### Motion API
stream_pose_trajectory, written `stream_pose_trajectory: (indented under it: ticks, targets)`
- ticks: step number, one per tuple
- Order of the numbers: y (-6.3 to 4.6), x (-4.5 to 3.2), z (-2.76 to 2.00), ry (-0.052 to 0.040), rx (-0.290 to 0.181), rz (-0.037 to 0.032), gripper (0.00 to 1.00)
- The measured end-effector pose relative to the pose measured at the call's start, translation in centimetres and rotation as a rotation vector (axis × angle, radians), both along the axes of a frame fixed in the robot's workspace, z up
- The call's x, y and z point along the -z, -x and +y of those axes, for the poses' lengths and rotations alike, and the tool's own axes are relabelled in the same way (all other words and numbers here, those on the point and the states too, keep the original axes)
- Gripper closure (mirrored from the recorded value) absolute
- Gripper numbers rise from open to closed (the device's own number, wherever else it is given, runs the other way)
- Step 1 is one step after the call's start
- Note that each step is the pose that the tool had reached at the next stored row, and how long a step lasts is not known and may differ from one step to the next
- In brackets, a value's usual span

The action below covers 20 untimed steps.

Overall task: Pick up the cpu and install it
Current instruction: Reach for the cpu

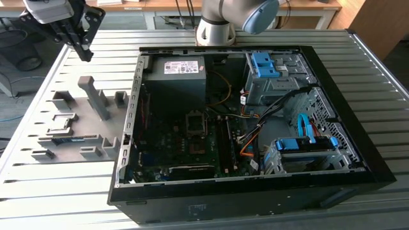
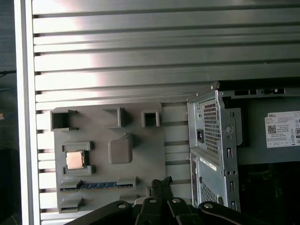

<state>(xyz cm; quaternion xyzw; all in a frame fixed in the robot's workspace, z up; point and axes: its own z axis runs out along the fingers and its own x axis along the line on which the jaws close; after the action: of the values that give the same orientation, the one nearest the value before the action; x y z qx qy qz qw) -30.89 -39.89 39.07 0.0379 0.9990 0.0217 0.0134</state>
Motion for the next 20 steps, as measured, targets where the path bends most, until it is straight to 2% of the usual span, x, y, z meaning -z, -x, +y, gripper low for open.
stream_pose_trajectory:
  ticks: [11, 20]
  targets:
    - [1.3, 0.07, 0.00, 0.0001, 0.000, 0.0001, 0.90]
    - [4.0, 0.98, 0.01, 0.0002, 0.000, 0.0001, 0.90]
